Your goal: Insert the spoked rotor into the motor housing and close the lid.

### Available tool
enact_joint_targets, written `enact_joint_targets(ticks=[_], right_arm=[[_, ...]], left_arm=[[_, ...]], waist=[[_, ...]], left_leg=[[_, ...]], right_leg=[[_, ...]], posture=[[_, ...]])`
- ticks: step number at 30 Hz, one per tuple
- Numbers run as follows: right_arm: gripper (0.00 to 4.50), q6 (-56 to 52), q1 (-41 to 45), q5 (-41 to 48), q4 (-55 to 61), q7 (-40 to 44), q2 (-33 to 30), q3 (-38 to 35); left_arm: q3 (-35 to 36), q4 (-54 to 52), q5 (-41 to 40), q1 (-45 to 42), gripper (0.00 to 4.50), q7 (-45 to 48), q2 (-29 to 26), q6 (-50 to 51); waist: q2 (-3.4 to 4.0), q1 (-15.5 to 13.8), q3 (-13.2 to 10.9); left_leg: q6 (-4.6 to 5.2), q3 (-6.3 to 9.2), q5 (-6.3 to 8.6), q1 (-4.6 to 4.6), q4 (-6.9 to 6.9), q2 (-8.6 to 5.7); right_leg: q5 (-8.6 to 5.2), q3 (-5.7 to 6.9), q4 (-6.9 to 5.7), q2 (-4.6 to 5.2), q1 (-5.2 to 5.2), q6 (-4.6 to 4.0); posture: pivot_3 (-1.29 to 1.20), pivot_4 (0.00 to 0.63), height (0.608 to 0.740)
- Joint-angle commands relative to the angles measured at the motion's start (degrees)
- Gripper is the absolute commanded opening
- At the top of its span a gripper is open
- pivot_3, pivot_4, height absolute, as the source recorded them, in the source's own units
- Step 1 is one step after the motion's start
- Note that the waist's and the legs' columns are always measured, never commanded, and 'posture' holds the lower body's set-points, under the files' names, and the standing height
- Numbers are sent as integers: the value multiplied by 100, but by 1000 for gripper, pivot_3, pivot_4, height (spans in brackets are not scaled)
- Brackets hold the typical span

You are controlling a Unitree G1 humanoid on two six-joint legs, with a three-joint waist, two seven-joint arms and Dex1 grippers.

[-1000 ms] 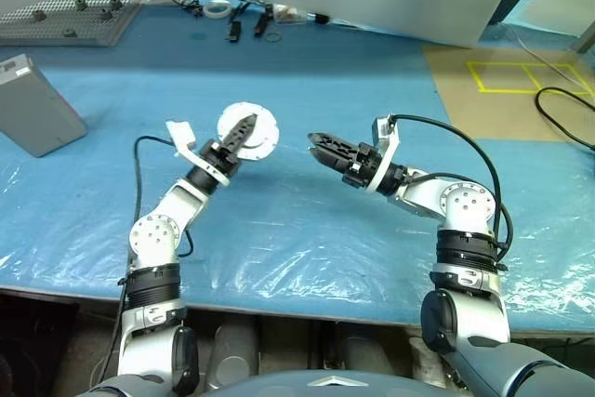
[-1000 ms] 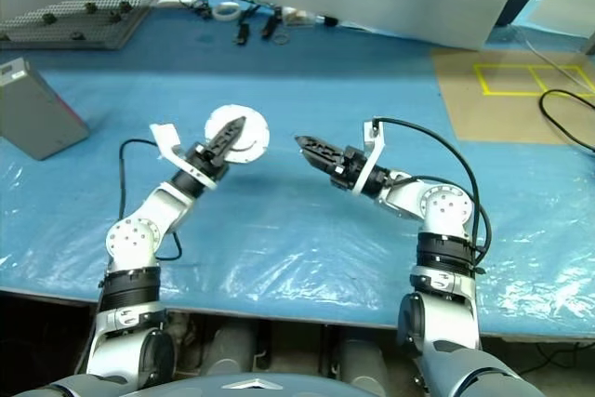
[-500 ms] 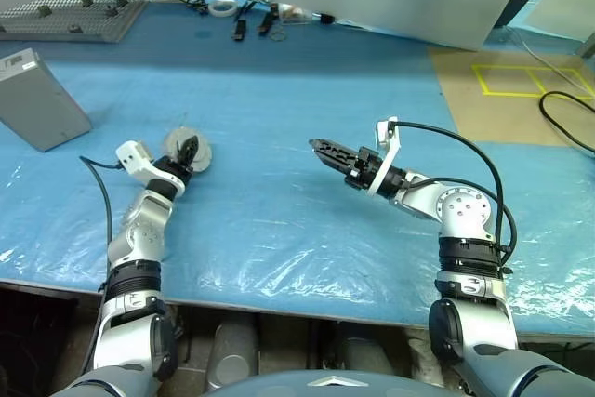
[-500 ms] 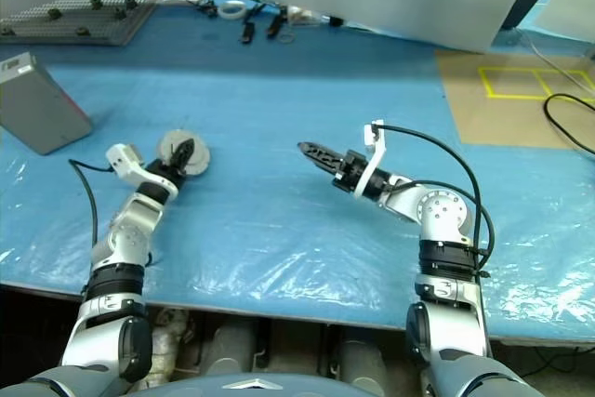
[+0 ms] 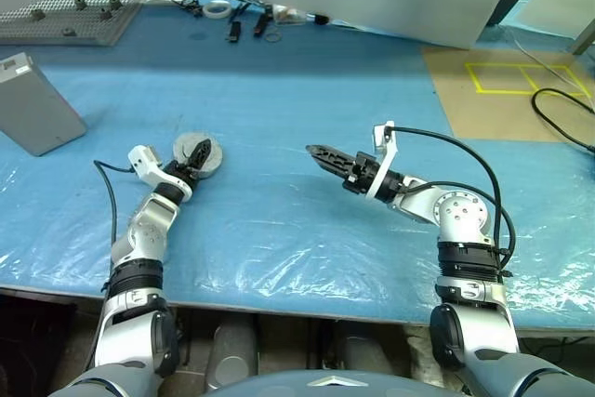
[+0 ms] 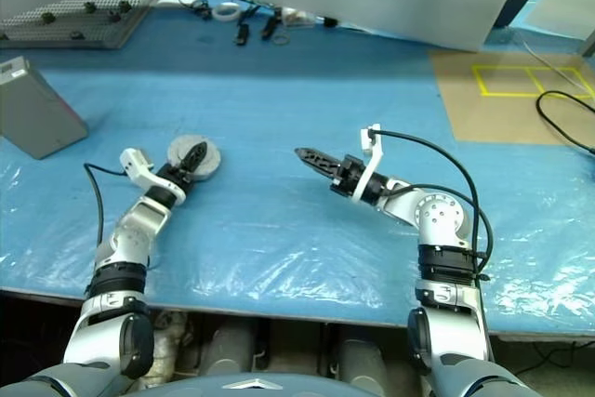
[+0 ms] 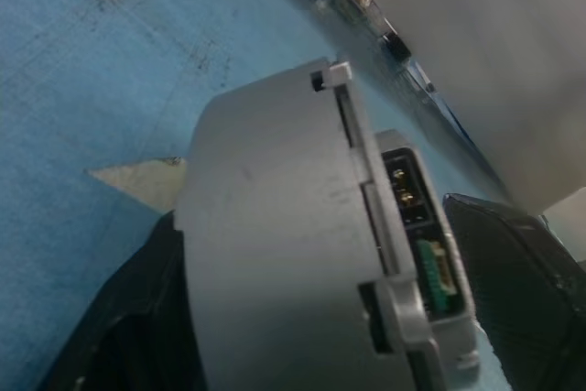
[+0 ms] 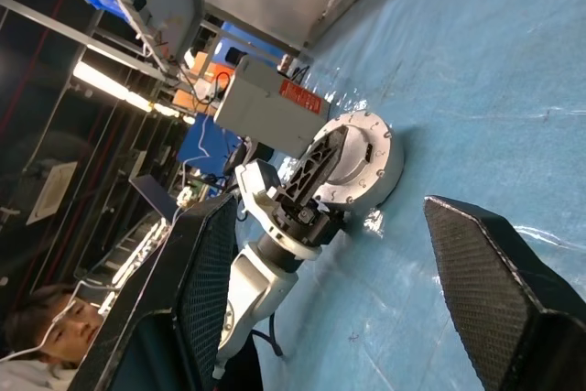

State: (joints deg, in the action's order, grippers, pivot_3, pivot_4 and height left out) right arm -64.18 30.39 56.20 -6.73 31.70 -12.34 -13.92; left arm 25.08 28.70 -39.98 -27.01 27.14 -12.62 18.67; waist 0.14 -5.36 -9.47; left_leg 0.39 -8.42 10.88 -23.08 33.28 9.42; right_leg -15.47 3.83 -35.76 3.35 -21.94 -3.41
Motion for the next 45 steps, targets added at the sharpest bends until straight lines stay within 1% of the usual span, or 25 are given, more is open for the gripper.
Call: enact_joint_targets(ticks=[1,6,8,11,14,15,18,20,22,25,27,29,33,36,38,41,45], right_arm=[[3397,79,-1,54,208,107,-37,-7],[3397,109,-15,38,192,149,-64,-18],[3397,123,-42,40,195,148,-67,-28],[3397,155,-95,14,184,160,-56,-2],[3397,185,-130,-11,173,171,-31,47],[3397,192,-132,-16,167,172,-23,57],[3397,208,-111,-15,145,191,-36,55],[3397,224,-104,-33,169,273,-114,70],[3397,278,-146,-119,287,467,-270,183],[3397,664,-345,-571,691,1030,-698,698],[3397,1291,-505,-1126,1027,1496,-1103,1154],[3397,1740,-586,-1467,1187,1802,-1369,1389],[3397,2544,-694,-2126,1240,2171,-1749,1699],[3397,2905,-766,-2409,1115,2141,-1723,1731],[3397,3121,-840,-2589,1028,2103,-1669,1764],[3397,3351,-980,-2795,994,2081,-1596,1842],[3397,3633,-1170,-3039,1055,2087,-1591,1932]], left_arm=[[58,-296,117,129,4371,-12,-220,-54],[-122,-1533,-82,1091,4371,556,-772,728],[20,-1632,-84,1481,4371,653,-1078,931],[170,-1458,57,1877,4371,756,-1491,980],[343,-1204,121,2007,4371,757,-1805,937],[378,-1196,134,2004,4371,761,-1875,901],[423,-1510,23,1896,4371,874,-1984,904],[231,-1963,-3,1828,4371,1076,-2030,909],[-119,-2442,127,1809,4371,1315,-2060,853],[-844,-3247,360,1730,4371,1676,-2072,752],[-1381,-3497,608,1484,4371,1927,-2022,547],[-1756,-3560,787,1295,4371,2136,-1966,382],[-2345,-3435,1048,936,4371,2322,-1713,236],[-2871,-2934,1655,901,4371,2459,-1548,-291],[-3058,-2566,1974,893,4371,2412,-1404,-647],[-3155,-2064,2297,883,4371,2311,-1186,-1106],[-3118,-1940,2356,869,4371,2341,-1044,-1288]], waist=[[0,11,0],[-1,37,0],[-1,35,0],[0,20,1],[2,11,0],[2,11,-1],[2,-5,-1],[1,-31,-2],[0,-48,-2],[1,-59,-2],[1,-35,-2],[1,-14,-2],[1,78,-2],[2,130,-2],[2,149,-2],[2,145,-2],[2,141,-2]], left_leg=[[0,0,0,0,0,2],[2,-3,-1,-6,-1,5],[2,-5,-1,-7,-4,6],[2,-9,0,4,-7,10],[-10,-13,8,36,-8,11],[-10,-14,8,54,-12,12],[-12,-18,9,98,-22,12],[-12,-18,8,101,-22,12],[-11,-19,7,98,-22,11],[-9,-19,6,95,-22,8],[-9,-21,6,96,-26,8],[-10,-21,6,97,-33,10],[-11,-21,6,96,-39,9],[-9,-20,5,95,-41,7],[6,-21,-3,95,-42,6],[9,-20,-4,88,-41,8],[13,-20,-3,86,-38,9]], right_leg=[[2,1,0,-1,0,-3],[2,0,5,-2,-8,-7],[-2,2,4,-3,-10,-13],[-4,2,1,-3,-6,-17],[-6,0,4,-3,25,-20],[-15,-1,9,-3,44,-35],[-24,-7,25,-3,86,-49],[-25,-7,28,-2,92,-50],[-25,-6,29,-1,92,-50],[-24,-6,32,1,93,-49],[-23,-7,35,0,93,-47],[-10,-6,33,-3,88,-24],[-9,-14,27,-9,79,-22],[-9,-14,28,-8,79,-22],[-9,-14,28,-7,79,-22],[-9,-12,28,-8,75,-23],[-10,-10,27,-6,77,-25]], posture=[[0,150,740],[0,150,740],[0,150,740],[0,150,740],[0,150,740],[0,150,740],[0,150,740],[0,150,740],[0,150,740],[0,150,740],[0,150,740],[0,150,740],[0,150,740],[0,150,740],[0,150,740],[0,150,740],[0,150,740]])
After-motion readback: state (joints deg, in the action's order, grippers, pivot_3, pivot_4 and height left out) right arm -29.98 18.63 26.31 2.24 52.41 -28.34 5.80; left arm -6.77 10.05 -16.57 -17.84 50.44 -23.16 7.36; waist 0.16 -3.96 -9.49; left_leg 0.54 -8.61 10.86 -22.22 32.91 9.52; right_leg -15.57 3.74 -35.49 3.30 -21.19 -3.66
